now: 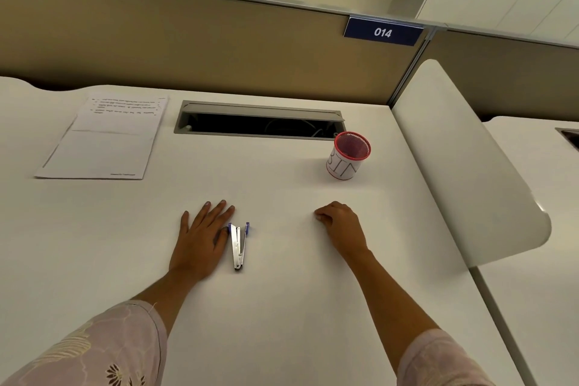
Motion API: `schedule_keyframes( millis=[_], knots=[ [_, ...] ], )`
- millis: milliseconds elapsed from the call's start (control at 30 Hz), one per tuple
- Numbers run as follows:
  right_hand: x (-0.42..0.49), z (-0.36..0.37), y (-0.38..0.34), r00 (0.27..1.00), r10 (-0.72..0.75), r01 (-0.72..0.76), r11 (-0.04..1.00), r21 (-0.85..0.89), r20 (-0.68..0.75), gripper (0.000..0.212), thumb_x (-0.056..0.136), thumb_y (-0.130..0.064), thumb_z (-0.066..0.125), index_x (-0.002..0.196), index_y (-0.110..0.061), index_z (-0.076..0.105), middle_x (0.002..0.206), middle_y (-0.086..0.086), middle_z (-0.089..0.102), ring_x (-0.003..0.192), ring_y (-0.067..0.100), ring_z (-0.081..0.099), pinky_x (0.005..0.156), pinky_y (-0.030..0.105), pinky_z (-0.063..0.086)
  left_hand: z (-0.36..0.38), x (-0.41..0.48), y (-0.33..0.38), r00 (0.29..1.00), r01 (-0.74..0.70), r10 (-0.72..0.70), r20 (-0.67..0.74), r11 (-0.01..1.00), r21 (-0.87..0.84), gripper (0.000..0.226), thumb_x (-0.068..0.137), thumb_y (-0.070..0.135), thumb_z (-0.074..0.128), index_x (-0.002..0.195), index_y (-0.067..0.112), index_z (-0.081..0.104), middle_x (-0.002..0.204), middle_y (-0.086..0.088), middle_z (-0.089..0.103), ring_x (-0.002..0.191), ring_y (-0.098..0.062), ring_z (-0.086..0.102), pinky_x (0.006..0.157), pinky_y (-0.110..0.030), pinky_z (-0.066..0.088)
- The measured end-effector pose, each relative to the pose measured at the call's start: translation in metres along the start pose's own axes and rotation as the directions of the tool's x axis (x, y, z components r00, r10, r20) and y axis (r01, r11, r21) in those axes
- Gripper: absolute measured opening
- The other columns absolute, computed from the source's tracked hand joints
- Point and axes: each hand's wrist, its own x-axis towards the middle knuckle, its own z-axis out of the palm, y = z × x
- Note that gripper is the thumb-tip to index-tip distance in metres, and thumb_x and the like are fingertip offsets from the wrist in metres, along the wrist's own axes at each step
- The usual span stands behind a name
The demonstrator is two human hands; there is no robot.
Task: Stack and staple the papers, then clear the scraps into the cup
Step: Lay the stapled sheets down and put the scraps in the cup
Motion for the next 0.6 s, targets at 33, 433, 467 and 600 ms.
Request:
schedule_keyframes(
  millis=[33, 433, 467, 600],
  knots=[
    [0.0, 0.001, 0.0, 1.0, 0.001, -0.002, 1.0, -0.013, -0.009, 0.02, 0.09, -0.006, 0.056, 0.099, -0.011, 0.073, 0.097, 0.005, 0.069, 0.091, 0.024, 0.06, 0.079, 0.031, 0.048, 0.0, 0.0, 0.0, 1.0, 0.001, -0.001, 0.001, 1.0, -0.004, 0.052, 0.094, 0.044, 0.015, 0.145, 0.04, 0.027, 0.154, 0.016, 0.025, 0.144, -0.012, 0.015, 0.115, -0.047, 0.006],
    [-0.016, -0.013, 0.017, 0.966, 0.133, -0.132, 0.991, 0.022, -0.223, 0.019, 0.093, -0.009, 0.053, 0.102, -0.015, 0.069, 0.107, 0.0, 0.066, 0.099, 0.021, 0.056, 0.081, 0.027, 0.045, 0.001, 0.001, -0.001, 1.0, -0.003, 0.003, 0.008, 1.0, 0.009, 0.053, 0.094, 0.044, 0.015, 0.145, 0.039, 0.027, 0.154, 0.016, 0.025, 0.145, -0.012, 0.015, 0.115, -0.048, 0.008],
    [-0.018, -0.012, 0.018, 0.965, 0.116, -0.122, 0.993, -0.011, -0.236, 0.019, 0.092, -0.009, 0.055, 0.101, -0.016, 0.07, 0.106, 0.0, 0.066, 0.098, 0.022, 0.056, 0.079, 0.029, 0.046, 0.002, 0.001, -0.001, 1.0, -0.002, 0.002, 0.009, 1.0, 0.008, 0.052, 0.094, 0.044, 0.015, 0.145, 0.04, 0.027, 0.154, 0.016, 0.025, 0.144, -0.012, 0.015, 0.115, -0.048, 0.008],
    [-0.026, -0.007, 0.019, 0.962, 0.062, -0.103, 0.984, -0.143, -0.266, 0.017, 0.087, -0.009, 0.061, 0.096, -0.018, 0.073, 0.103, 0.0, 0.068, 0.097, 0.027, 0.058, 0.074, 0.037, 0.047, 0.002, 0.001, -0.002, 1.0, 0.004, -0.005, 0.015, 1.0, 0.016, 0.053, 0.094, 0.044, 0.015, 0.145, 0.04, 0.025, 0.154, 0.016, 0.023, 0.145, -0.012, 0.014, 0.115, -0.047, 0.007]
  ],
)
